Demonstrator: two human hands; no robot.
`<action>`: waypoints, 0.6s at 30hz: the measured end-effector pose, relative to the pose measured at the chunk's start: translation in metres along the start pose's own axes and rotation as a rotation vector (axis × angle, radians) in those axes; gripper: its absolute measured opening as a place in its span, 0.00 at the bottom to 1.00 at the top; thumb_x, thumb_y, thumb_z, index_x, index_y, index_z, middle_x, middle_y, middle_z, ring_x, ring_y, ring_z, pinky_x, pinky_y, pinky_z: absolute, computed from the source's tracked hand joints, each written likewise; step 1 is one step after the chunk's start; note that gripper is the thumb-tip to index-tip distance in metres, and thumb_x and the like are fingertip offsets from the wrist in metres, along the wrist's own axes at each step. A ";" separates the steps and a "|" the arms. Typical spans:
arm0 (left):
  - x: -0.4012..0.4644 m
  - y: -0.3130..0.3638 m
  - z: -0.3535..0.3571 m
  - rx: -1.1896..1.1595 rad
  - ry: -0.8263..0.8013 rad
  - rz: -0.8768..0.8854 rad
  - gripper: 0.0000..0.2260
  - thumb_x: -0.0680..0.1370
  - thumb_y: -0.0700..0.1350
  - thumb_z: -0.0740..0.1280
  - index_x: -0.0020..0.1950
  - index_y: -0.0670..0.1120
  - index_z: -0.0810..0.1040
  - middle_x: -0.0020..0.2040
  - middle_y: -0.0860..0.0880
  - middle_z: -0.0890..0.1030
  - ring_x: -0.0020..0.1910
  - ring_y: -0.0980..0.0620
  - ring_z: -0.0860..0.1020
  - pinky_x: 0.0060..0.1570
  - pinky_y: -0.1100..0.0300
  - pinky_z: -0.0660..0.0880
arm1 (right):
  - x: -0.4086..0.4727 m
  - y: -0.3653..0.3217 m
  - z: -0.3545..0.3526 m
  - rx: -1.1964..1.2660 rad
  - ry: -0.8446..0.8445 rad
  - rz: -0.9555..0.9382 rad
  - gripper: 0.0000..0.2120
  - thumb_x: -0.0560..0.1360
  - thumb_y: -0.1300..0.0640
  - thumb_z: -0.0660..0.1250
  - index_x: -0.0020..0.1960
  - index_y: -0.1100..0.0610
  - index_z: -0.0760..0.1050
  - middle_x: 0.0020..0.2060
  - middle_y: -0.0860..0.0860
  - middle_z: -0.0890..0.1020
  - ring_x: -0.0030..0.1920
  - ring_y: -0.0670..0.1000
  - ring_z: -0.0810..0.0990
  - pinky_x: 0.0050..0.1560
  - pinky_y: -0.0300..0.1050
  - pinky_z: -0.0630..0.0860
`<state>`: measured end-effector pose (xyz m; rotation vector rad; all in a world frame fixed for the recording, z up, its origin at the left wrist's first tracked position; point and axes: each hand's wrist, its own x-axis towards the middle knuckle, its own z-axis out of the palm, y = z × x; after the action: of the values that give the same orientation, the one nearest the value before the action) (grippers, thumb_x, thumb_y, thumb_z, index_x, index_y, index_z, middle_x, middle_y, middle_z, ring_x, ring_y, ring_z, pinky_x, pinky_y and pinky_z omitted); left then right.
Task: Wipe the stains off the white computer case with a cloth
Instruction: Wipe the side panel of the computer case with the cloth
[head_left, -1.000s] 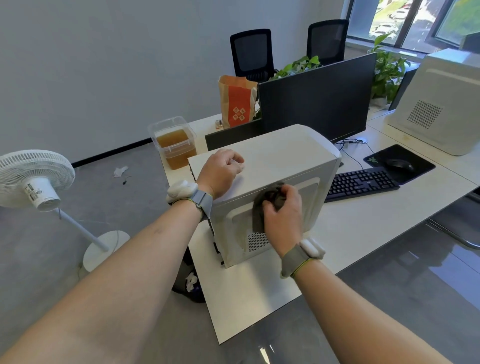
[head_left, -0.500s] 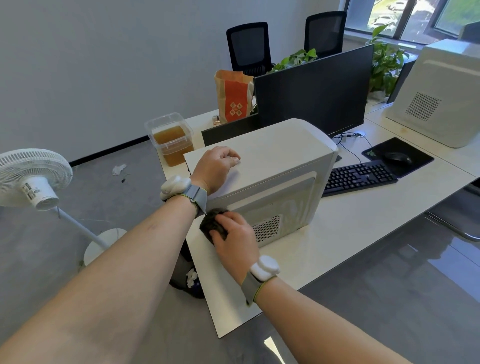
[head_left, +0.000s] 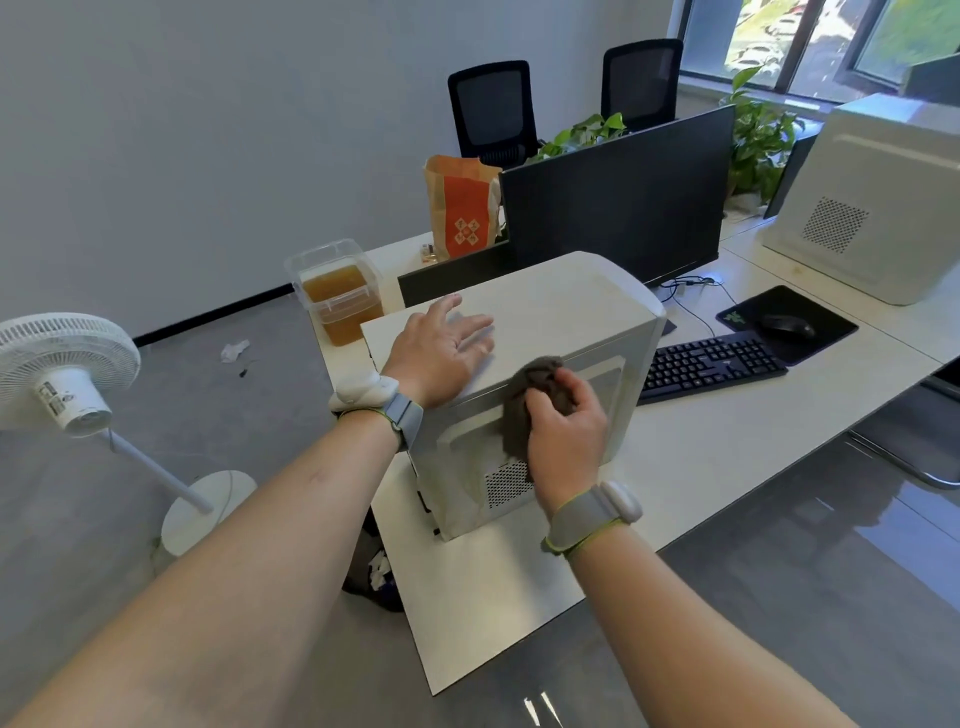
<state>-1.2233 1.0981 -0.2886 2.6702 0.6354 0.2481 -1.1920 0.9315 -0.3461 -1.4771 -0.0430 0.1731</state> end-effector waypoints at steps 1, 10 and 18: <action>-0.001 -0.001 -0.001 0.075 -0.018 0.006 0.20 0.83 0.62 0.57 0.74 0.62 0.72 0.80 0.54 0.62 0.76 0.44 0.59 0.75 0.45 0.58 | 0.008 0.000 0.000 -0.103 -0.019 -0.024 0.22 0.67 0.47 0.76 0.61 0.47 0.78 0.55 0.48 0.83 0.54 0.48 0.82 0.59 0.50 0.80; 0.018 0.029 -0.005 0.125 0.015 -0.097 0.17 0.79 0.56 0.57 0.57 0.55 0.84 0.63 0.50 0.78 0.62 0.43 0.72 0.61 0.46 0.71 | 0.045 0.021 -0.054 -0.312 -0.174 -0.128 0.10 0.73 0.52 0.76 0.53 0.48 0.82 0.47 0.48 0.84 0.49 0.50 0.82 0.50 0.45 0.81; 0.027 0.058 0.031 0.226 0.232 -0.192 0.14 0.80 0.57 0.60 0.55 0.48 0.76 0.56 0.47 0.75 0.57 0.44 0.72 0.53 0.50 0.67 | 0.110 0.012 -0.082 -0.338 -0.101 -0.139 0.12 0.76 0.44 0.67 0.52 0.50 0.80 0.47 0.50 0.81 0.48 0.51 0.79 0.54 0.56 0.80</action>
<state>-1.1682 1.0527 -0.2913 2.7905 1.0427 0.4608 -1.0734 0.8668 -0.3740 -1.7941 -0.2663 0.1312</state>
